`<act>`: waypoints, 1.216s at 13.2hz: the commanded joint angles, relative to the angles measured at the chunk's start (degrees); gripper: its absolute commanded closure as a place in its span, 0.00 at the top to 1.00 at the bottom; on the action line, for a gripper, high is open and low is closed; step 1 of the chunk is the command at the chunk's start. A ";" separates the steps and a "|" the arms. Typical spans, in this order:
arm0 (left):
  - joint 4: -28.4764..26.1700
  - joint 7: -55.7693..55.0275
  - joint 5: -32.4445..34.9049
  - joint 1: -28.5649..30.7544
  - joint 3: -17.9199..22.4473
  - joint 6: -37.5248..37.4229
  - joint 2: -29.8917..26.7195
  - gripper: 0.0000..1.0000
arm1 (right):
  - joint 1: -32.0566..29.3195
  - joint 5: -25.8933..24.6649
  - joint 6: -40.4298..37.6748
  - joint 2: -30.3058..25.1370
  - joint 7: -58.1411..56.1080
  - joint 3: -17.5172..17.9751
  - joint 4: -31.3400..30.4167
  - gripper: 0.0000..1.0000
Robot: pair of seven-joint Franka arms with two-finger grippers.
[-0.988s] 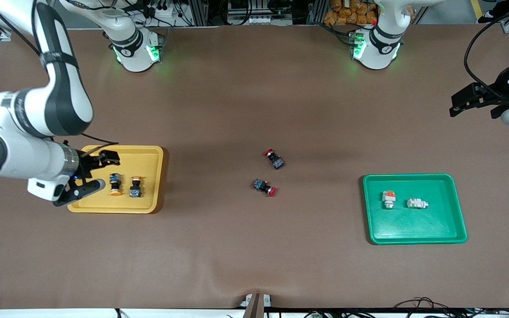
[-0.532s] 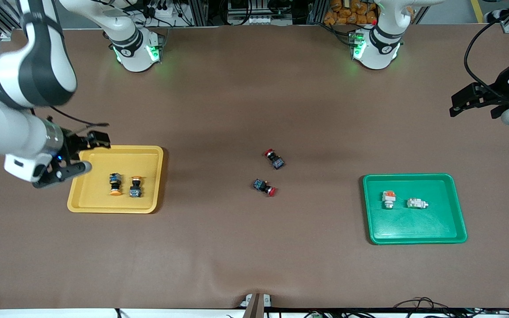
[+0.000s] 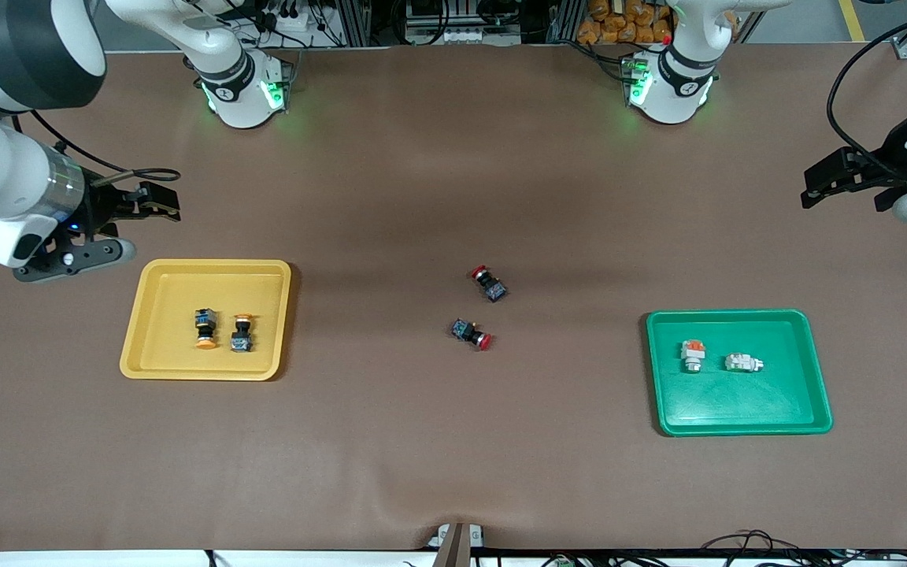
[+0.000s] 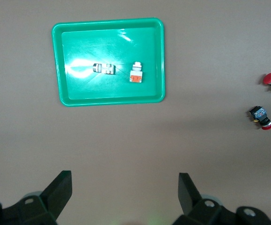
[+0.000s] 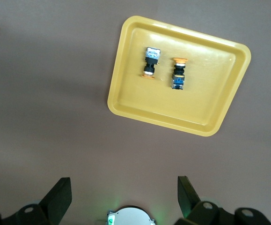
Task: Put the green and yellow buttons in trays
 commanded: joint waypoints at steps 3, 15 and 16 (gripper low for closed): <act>0.64 0.58 0.20 -0.02 -0.11 -0.61 -0.14 1.00 | -7.61 -0.32 -2.78 -3.23 -0.23 1.49 -0.07 1.00; 0.73 0.58 0.29 -0.11 -0.11 -0.61 -0.14 1.00 | -12.01 -2.43 -0.67 -3.41 -9.29 3.43 0.37 1.00; 0.73 0.58 0.29 -0.11 -0.11 -0.60 -0.14 1.00 | -12.10 -2.78 -0.67 -3.41 -9.55 3.69 0.54 1.00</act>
